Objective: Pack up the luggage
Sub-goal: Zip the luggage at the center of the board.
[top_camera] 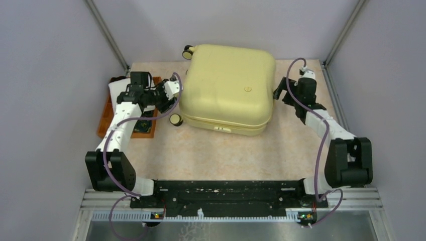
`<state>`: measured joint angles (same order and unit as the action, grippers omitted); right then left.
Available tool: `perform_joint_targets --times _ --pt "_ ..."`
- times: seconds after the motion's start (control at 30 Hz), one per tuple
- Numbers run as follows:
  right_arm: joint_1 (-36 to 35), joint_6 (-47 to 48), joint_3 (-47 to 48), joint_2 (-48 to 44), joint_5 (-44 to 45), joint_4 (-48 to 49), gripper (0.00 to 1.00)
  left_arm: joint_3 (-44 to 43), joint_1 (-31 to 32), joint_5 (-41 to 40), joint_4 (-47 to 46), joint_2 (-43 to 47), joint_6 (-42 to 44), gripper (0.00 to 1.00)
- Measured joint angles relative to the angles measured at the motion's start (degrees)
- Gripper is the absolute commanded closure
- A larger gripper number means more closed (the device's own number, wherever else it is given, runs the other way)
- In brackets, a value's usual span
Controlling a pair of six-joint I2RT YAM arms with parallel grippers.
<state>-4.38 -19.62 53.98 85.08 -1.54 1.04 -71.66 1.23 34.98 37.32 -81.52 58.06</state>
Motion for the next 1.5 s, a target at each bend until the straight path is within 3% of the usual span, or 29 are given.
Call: perform_joint_targets --times 0.1,0.23,0.37,0.53,0.63,0.8,1.0,1.2,1.5 --pt "-0.5 -5.7 -5.2 -7.9 3.2 1.7 0.01 0.0 0.6 0.0 0.5 0.5 -1.2 1.0" --pt "-0.2 -8.3 -18.9 -22.4 0.5 6.3 0.01 -0.5 1.0 0.0 1.4 0.6 -2.5 1.0" --pt "0.1 -8.5 -29.0 -30.9 -2.2 6.2 0.01 -3.4 1.0 -0.3 3.5 -0.2 -4.2 1.0" --pt "0.0 -7.9 -37.0 -36.1 -8.8 8.6 0.17 -6.9 1.0 -1.1 5.2 -1.7 -6.4 1.0" --pt "0.0 -6.7 -38.7 -35.8 -11.6 11.2 0.27 -7.0 1.0 -1.3 5.5 -1.8 -7.2 1.0" --pt "-1.2 -3.4 -36.0 -27.5 -15.4 15.1 0.33 -7.0 1.0 -1.3 5.6 -1.8 -7.4 1.0" --pt "-2.8 2.3 -33.0 -20.7 -18.1 14.8 0.32 -7.3 1.0 -1.9 4.8 -1.9 -7.3 1.0" --pt "-4.2 5.6 -32.9 -20.4 -22.5 15.1 0.28 -7.4 1.0 -2.0 4.3 -1.9 -7.2 1.0" --pt "-4.8 8.0 -32.9 -18.9 -29.6 20.7 0.34 -8.0 1.0 -1.9 4.2 -1.9 -7.1 1.0"
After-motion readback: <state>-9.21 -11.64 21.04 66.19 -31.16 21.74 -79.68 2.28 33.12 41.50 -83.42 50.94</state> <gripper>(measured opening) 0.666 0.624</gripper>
